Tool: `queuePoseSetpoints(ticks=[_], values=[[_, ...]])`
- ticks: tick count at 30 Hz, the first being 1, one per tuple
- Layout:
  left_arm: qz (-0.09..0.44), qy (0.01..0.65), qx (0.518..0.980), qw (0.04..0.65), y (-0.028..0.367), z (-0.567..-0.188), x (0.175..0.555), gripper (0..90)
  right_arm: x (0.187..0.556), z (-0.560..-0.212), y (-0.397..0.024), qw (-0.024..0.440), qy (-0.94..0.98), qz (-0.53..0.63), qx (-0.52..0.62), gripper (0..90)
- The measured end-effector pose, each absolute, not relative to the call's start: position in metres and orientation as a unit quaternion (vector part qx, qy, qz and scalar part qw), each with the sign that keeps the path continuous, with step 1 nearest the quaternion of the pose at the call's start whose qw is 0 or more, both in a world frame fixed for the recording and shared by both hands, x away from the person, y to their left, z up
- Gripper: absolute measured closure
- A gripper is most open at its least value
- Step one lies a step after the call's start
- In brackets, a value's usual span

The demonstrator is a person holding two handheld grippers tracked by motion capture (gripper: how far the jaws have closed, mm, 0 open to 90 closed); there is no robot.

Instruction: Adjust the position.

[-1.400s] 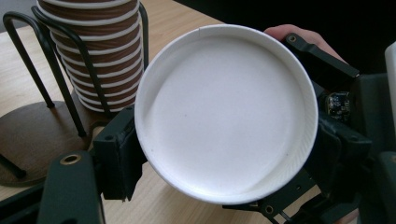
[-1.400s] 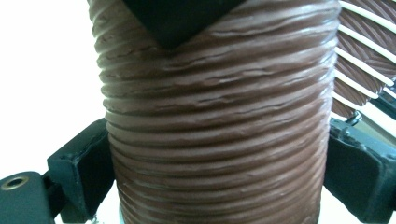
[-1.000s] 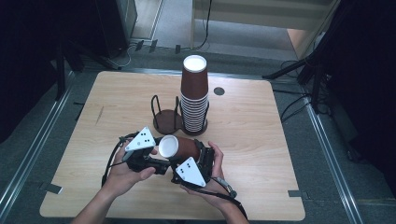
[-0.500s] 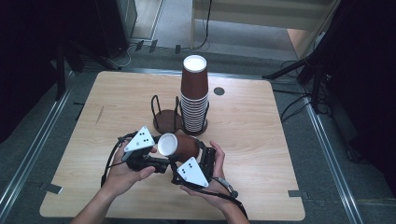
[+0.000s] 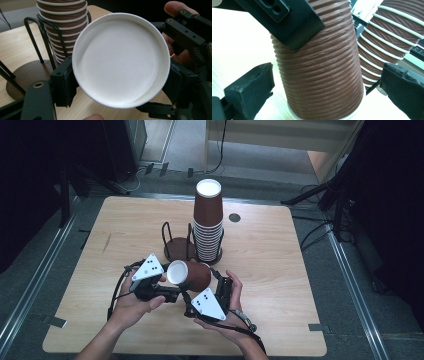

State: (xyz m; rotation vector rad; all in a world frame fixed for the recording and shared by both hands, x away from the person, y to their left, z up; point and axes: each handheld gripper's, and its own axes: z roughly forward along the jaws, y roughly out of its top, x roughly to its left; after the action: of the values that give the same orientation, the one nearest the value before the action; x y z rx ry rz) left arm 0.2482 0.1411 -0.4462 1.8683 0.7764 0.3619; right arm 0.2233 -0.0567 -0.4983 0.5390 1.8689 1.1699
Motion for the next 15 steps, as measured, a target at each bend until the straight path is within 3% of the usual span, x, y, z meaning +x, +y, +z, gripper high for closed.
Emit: queuePoseSetpoints(ticks=[15], values=[[0.179, 0.338, 0.759, 0.527, 0.1502, -0.4431, 0.2499, 23.9, 0.2247, -0.4942, -0.0627, 0.424, 0.74, 0.471, 0.226, 0.0]])
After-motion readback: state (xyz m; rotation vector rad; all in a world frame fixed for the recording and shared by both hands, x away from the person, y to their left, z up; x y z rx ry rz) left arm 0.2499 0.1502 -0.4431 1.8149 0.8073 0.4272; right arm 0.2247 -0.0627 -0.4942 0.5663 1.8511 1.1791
